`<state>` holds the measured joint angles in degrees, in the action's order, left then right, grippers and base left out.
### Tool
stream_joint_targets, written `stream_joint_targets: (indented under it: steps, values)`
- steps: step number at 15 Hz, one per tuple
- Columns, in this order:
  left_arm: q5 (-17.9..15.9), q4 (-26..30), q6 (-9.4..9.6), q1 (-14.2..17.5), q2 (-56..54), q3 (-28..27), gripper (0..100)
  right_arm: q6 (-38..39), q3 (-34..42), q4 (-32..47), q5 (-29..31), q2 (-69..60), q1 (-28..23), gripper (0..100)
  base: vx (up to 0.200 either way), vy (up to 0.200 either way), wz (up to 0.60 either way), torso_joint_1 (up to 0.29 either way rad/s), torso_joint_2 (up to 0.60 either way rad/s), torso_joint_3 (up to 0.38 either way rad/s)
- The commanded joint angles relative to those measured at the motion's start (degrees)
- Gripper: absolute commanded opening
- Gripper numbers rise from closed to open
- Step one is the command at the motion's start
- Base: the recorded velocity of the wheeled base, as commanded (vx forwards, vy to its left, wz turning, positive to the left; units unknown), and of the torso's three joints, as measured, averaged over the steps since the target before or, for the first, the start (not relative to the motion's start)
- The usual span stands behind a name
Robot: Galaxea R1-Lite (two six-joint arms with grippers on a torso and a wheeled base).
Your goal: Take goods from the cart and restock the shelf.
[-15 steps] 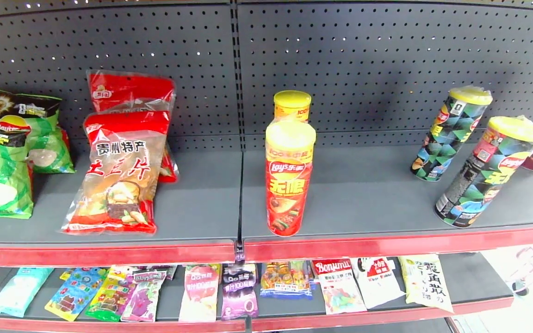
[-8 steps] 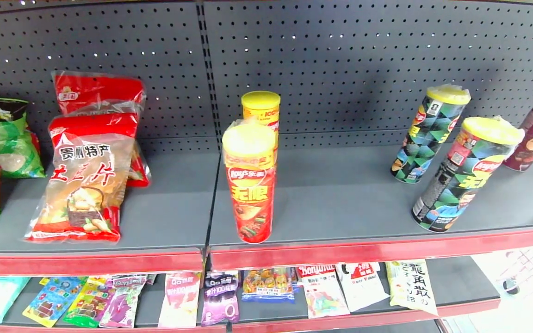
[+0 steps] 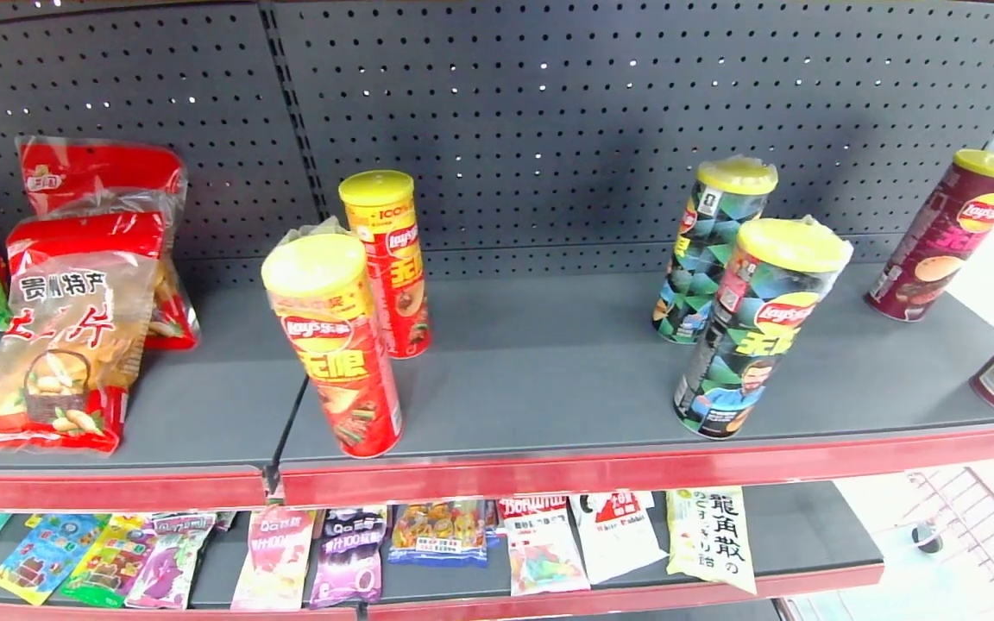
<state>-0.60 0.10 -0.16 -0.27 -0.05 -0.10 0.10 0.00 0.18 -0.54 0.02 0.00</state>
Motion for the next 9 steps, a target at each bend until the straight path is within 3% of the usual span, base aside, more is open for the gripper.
stream_joint_targets:
  steps: [1, 8, 9]
  values:
    - [-0.02, -0.01, -0.02, 0.0, 0.05, 0.01, 100, -0.01, 0.0, -0.01, 0.1, -0.02, 0.0, 100, 0.0, -0.2, 0.0, 0.007, 0.0, 0.002]
    - [-0.02, -0.01, -0.02, 0.0, 0.05, 0.01, 100, -0.01, 0.0, -0.01, 0.18, -0.02, 0.0, 100, 0.0, -0.2, 0.0, 0.001, 0.0, 0.002]
    - [-0.02, -0.01, -0.02, 0.0, 0.05, 0.01, 100, -0.01, 0.0, -0.01, 0.18, -0.02, 0.0, 100, 0.0, 0.0, 0.0, 0.0, 0.0, 0.0]
